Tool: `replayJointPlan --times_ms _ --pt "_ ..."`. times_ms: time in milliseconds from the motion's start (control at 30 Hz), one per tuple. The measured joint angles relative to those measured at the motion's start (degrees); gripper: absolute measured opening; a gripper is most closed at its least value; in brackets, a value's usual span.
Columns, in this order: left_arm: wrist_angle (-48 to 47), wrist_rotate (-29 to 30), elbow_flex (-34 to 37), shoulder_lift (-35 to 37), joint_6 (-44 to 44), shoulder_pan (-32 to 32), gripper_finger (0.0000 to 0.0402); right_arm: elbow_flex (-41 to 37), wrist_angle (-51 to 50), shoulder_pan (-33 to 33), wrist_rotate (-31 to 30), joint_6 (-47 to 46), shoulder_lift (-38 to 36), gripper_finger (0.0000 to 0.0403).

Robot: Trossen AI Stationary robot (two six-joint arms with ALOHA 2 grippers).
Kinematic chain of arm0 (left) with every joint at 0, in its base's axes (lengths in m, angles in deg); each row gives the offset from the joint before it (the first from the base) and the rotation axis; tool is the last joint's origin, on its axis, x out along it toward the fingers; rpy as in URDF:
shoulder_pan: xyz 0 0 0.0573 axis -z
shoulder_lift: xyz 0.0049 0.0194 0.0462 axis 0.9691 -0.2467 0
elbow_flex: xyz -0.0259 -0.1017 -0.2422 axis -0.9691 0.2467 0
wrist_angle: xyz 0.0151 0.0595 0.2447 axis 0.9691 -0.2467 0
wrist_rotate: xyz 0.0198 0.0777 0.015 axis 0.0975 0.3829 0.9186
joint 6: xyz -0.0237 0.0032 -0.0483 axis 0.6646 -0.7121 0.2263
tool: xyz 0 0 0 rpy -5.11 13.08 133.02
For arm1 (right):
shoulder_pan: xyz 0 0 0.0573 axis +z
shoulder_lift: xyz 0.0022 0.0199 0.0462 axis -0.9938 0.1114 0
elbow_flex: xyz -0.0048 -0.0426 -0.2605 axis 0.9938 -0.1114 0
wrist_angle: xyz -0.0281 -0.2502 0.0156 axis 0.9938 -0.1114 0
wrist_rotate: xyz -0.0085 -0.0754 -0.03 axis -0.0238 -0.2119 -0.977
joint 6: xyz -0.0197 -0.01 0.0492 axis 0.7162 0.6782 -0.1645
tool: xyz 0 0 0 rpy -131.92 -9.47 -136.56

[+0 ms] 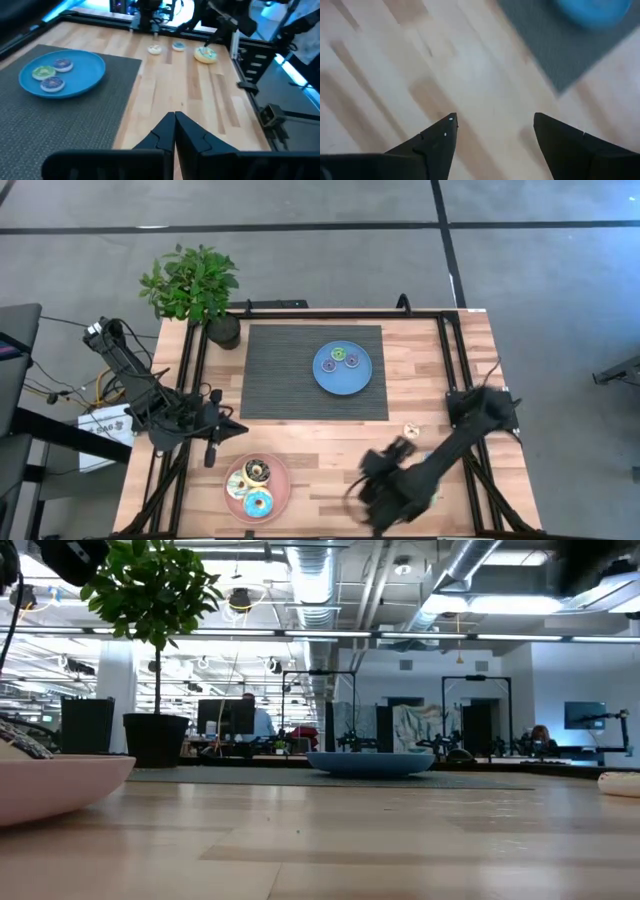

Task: Pick & Place donuts
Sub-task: Put the small white donut on the blue plate

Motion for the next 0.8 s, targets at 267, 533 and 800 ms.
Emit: replayJointPlan --times_ms 267,533,800 --pt "-0.2 -0.1 0.0 0.0 -0.2 -2.5 0.0002 -38.7 17.5 3.3 4.8 -8.6 -25.0 0.0255" --pt "-0.4 0.0 0.0 0.0 -0.2 -6.4 0.0002 -49.6 14.1 0.5 6.3 -10.4 -35.2 0.0255" --pt "-2.5 -0.1 0.0 0.0 -0.2 -9.2 0.0002 -57.5 29.0 -8.8 18.0 -7.7 -40.2 0.0255"
